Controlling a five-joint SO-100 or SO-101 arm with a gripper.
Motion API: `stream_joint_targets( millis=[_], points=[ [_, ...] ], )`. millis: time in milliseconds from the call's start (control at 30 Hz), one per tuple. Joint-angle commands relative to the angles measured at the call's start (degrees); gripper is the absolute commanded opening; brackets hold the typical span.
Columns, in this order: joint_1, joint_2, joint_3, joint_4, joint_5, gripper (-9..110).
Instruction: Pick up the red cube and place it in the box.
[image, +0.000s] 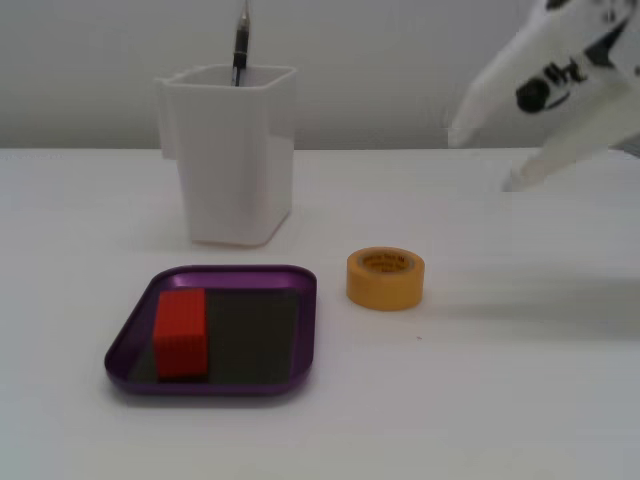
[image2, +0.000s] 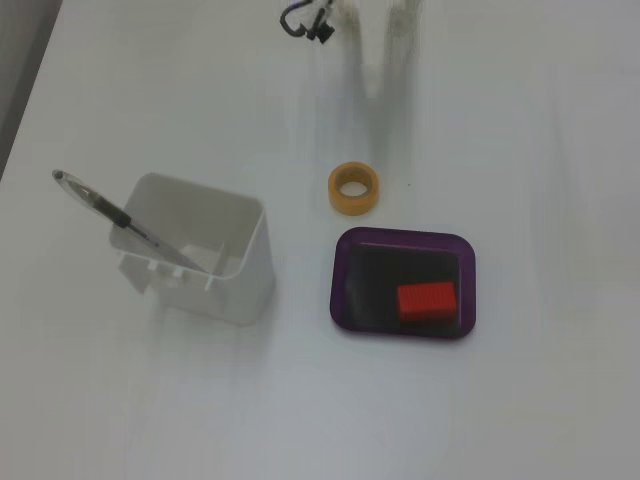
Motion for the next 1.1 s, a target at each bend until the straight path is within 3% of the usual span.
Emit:
stream_joint_targets(
  millis=[0, 300, 600, 767, 1067],
  points=[
    [0.26, 11.34, 8.61, -2.29, 0.44, 15],
    [-0.26, 31.99, 23.03, 2.2, 0.44, 15],
    [-0.35, 30.59, 25.58, 2.81, 0.44, 14],
    [-0.44, 30.59, 28.74, 2.81, 0.53, -1],
    [-0.44, 30.59, 29.18, 1.85, 0.62, 1]
  ],
)
